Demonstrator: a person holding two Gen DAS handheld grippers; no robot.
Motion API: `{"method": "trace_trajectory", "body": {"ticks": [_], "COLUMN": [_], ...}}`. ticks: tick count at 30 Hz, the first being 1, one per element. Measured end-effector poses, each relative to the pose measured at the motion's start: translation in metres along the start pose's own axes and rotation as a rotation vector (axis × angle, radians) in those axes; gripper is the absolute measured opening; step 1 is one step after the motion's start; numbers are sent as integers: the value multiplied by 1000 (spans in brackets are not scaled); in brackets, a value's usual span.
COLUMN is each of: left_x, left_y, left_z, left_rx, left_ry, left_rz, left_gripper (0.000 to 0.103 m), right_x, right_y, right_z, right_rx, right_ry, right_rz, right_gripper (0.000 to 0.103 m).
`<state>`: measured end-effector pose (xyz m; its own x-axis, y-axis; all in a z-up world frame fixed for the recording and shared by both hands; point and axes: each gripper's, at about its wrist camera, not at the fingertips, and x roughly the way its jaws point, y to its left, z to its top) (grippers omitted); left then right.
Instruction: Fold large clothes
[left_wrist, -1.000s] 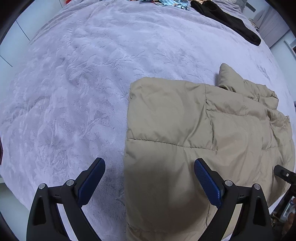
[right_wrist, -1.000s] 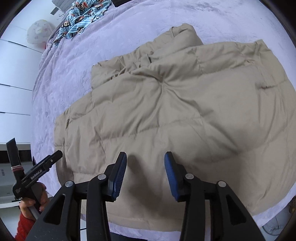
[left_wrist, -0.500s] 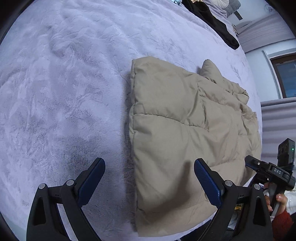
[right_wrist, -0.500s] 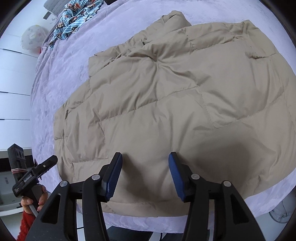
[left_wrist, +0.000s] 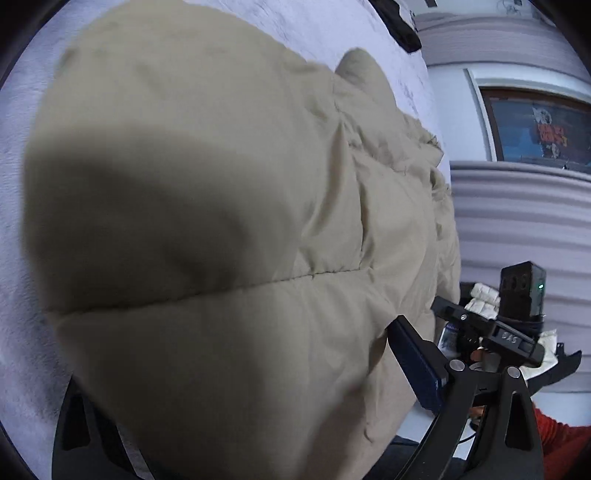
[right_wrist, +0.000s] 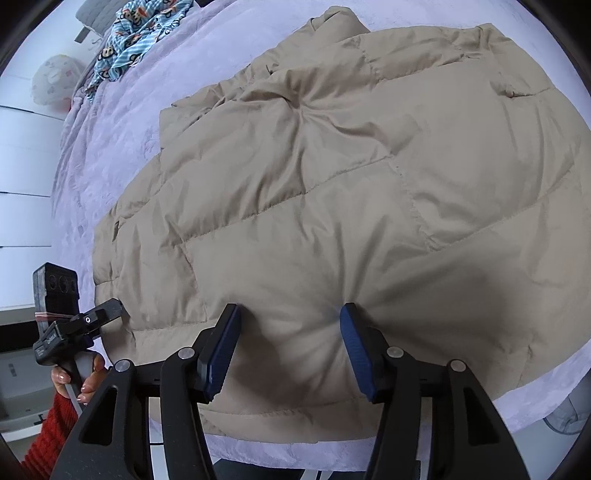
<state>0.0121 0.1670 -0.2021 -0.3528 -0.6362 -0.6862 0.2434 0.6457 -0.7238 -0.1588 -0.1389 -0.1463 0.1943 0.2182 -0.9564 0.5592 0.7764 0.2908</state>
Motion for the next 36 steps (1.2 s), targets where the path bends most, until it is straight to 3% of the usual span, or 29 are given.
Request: {"method": "trace_trajectory", "body": {"ticks": [3,4,5,6,8,10,13,14,16,21,29,32,34,35,36], "left_x": [12,11,8,3,-8,-21,-40,-46,-55,-54,3,25,42,51,61], "left_y": [-10,-12,-14,-15,-20,-30,-53,-66,-90,-160,-278,-313,-330,-337,-343], "left_z": [1,1,1,1,0,-3,-10,-13,-17,-16,4,13,19,21,23], "left_rx": [47,52,57,50,44,41,45,52,58,64,102,131,147,154,167], "left_ry": [29,30,34,37,21,-3,-36,-48,-64,-80,-61,-43,-27,-20,-3], "left_rz": [57,57,38,11,-8,-25,-45,-46,-48,8,168,218,251,252,242], "left_gripper": [94,86,63,48,34,28,27,27,27,27,27,27,31,36,48], "right_x": [3,3,3,2,-5,-15,-29,-31,-29,9,41,28,2,-12,-27], "right_y": [3,3,4,6,7,3,-10,-14,-23,-32,-51,-66,-88,-100,-114], "right_z": [1,1,2,3,5,9,16,18,25,39,53,55,51,48,44], "right_rx": [-4,-8,-15,-24,-50,-80,-121,-127,-135,-157,-95,-65,-32,-20,-6], "right_ry": [-3,-2,2,8,15,2,-54,-74,-88,-66,-11,11,-26,-50,-82], "right_rz": [-9,-11,-11,-7,21,47,38,41,65,107,240,282,318,331,333], "right_gripper": [63,63,63,63,63,63,60,38,15,8,5,5,6,6,6]}}
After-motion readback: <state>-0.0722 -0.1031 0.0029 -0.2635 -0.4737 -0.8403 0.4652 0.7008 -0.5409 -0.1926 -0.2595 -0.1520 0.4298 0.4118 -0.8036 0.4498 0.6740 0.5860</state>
